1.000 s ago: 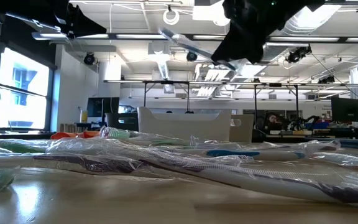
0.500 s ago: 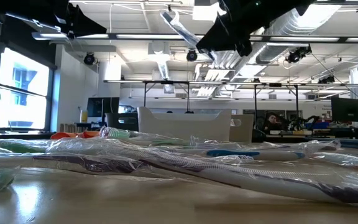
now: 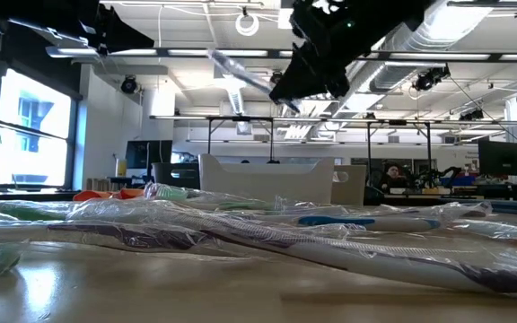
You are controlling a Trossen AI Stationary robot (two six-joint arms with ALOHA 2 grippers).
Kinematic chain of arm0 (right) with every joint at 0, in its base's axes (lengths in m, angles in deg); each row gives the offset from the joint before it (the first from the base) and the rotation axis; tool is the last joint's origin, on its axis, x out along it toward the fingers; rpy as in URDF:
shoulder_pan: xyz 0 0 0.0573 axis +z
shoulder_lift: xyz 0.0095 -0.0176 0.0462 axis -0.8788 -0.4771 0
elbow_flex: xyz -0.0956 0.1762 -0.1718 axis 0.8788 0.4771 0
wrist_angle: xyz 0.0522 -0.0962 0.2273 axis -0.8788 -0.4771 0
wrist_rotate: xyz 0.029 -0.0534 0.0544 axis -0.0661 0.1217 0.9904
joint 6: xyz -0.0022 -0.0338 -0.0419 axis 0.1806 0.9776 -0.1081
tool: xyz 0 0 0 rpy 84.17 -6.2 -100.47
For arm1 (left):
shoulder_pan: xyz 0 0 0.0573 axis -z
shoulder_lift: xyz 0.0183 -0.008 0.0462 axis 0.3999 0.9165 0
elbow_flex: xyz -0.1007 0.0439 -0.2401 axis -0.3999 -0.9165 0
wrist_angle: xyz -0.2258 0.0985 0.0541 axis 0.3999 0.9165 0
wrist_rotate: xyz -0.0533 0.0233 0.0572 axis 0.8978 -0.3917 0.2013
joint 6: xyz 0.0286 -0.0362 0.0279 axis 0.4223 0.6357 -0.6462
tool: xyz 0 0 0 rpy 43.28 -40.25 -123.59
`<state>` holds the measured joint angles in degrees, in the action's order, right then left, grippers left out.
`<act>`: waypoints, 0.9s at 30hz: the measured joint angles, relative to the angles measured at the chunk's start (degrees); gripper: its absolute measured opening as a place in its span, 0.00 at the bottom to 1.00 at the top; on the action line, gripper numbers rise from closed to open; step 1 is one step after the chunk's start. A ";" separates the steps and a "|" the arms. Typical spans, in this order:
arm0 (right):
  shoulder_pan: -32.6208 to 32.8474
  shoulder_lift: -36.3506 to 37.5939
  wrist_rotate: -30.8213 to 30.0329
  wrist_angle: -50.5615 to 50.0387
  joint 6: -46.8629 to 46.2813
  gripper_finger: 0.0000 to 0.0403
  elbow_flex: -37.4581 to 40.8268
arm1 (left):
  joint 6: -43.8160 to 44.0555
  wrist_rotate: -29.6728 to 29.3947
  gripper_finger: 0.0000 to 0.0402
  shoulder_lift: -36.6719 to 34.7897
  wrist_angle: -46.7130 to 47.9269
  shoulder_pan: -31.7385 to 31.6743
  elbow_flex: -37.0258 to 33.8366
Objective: Pick & Place Toothbrushes
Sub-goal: Put the blue toothbrush into the white bin
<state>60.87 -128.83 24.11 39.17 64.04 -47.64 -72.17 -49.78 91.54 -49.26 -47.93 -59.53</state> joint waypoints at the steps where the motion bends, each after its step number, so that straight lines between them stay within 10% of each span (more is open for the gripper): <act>1: -0.23 -0.88 0.10 -2.36 0.00 0.11 -1.30 | 0.00 0.02 0.02 0.00 0.00 0.00 0.00; 27: -7.50 -10.42 7.71 -14.51 0.42 0.11 -3.78 | 0.00 0.02 0.02 0.00 0.13 0.00 0.00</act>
<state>53.37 -139.25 31.82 24.66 64.45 -51.42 -72.17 -49.77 91.54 -49.13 -47.93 -59.53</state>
